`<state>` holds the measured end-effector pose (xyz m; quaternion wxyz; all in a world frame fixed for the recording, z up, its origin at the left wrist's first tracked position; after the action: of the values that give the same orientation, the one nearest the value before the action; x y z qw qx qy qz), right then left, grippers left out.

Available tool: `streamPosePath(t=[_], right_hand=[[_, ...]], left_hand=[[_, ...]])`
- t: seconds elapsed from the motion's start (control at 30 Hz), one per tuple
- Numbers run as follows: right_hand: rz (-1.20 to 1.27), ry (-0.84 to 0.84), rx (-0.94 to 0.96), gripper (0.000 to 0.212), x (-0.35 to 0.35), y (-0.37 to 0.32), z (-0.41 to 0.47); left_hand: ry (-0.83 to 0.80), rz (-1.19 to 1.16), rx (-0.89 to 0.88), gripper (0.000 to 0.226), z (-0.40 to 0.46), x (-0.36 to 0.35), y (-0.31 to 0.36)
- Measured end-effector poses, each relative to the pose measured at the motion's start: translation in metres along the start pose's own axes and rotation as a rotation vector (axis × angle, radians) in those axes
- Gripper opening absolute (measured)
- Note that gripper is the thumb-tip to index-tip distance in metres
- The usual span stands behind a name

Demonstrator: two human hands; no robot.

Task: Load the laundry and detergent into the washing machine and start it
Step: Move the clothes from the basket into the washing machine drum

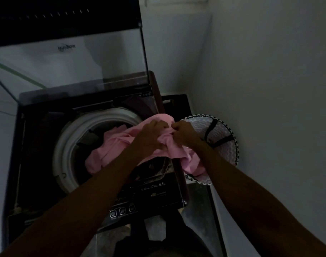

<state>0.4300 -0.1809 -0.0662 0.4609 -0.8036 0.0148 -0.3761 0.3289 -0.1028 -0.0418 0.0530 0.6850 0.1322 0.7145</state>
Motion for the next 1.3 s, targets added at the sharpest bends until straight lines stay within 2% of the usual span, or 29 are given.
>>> streamPosePath(t=[0.1, 0.17, 0.2, 0.3, 0.43, 0.57, 0.63, 0.7, 0.77, 0.83, 0.9, 0.97, 1.0, 1.03, 1.07, 1.13, 1.2, 1.27, 1.3], right_hand=[[0.107, 0.081, 0.066, 0.020, 0.006, -0.017, 0.001], [0.237, 0.165, 0.101, 0.013, 0.012, -0.034, -0.001], [0.303, 0.213, 0.120, 0.017, 0.014, -0.046, -0.004], [0.457, 0.332, 0.140, 0.037, 0.009, -0.072, -0.005], [0.482, 0.353, 0.203, 0.016, -0.018, -0.105, 0.003], [0.448, 0.316, 0.280, 0.018, -0.056, -0.131, 0.003], [0.429, 0.299, 0.302, 0.020, -0.078, -0.142, 0.001], [0.377, 0.294, 0.400, 0.016, -0.095, -0.162, -0.005], [0.313, 0.258, 0.470, 0.011, -0.117, -0.178, -0.007], [0.256, 0.152, 0.419, 0.012, -0.144, -0.178, -0.001], [0.139, -0.008, 0.368, 0.018, -0.173, -0.168, 0.001], [0.026, -0.130, 0.372, 0.022, -0.195, -0.149, 0.003], [-0.009, -0.220, 0.292, 0.026, -0.202, -0.136, 0.003], [-0.047, -0.307, 0.207, 0.030, -0.208, -0.125, 0.003], [-0.062, -0.325, 0.184, 0.031, -0.209, -0.118, 0.004], [-0.008, -0.259, 0.177, 0.030, -0.197, -0.113, 0.004], [0.007, -0.160, 0.233, 0.028, -0.178, -0.119, 0.005], [0.007, -0.119, 0.290, 0.020, -0.157, -0.128, 0.004], [-0.021, -0.127, 0.280, 0.019, -0.146, -0.131, 0.005]], left_hand=[[-0.014, -0.297, 0.108, 0.050, -0.001, 0.005, -0.009], [0.088, -0.484, 0.147, 0.029, -0.003, 0.013, -0.013], [0.147, -0.496, 0.167, 0.022, -0.006, 0.022, -0.014], [0.345, -0.467, 0.182, 0.009, -0.016, 0.048, -0.022], [0.497, -0.361, 0.241, 0.014, -0.040, 0.079, -0.050], [0.540, -0.162, 0.289, 0.010, -0.080, 0.097, -0.077], [0.566, 0.008, 0.340, 0.015, -0.102, 0.100, -0.088], [0.591, 0.076, 0.437, 0.013, -0.125, 0.099, -0.100], [0.567, 0.035, 0.564, 0.010, -0.147, 0.089, -0.114], [0.449, -0.003, 0.655, 0.010, -0.162, 0.069, -0.130], [0.105, -0.007, 0.740, 0.031, -0.174, 0.031, -0.151], [-0.308, -0.069, 0.739, 0.066, -0.192, -0.007, -0.160], [-0.407, -0.092, 0.713, 0.079, -0.197, -0.018, -0.159], [-0.400, -0.094, 0.688, 0.084, -0.198, -0.019, -0.157], [-0.331, -0.092, 0.676, 0.083, -0.194, -0.013, -0.154], [-0.143, -0.086, 0.647, 0.076, -0.180, 0.007, -0.145], [-0.010, -0.066, 0.539, 0.063, -0.163, 0.019, -0.134], [0.030, -0.066, 0.436, 0.057, -0.149, 0.015, -0.126], [-0.007, -0.092, 0.406, 0.057, -0.141, 0.013, -0.119]])
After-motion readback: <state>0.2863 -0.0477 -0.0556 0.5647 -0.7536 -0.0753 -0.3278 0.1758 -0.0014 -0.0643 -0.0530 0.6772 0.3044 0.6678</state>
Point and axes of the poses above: each hand's wrist, its own z-axis towards the middle knuckle, its own x-axis out of the back of the hand, y = z × x, the point moved 7 cm from there along z, towards the middle knuckle, and after that the axes turned 11 degrees about z, right-handed, at the moved point
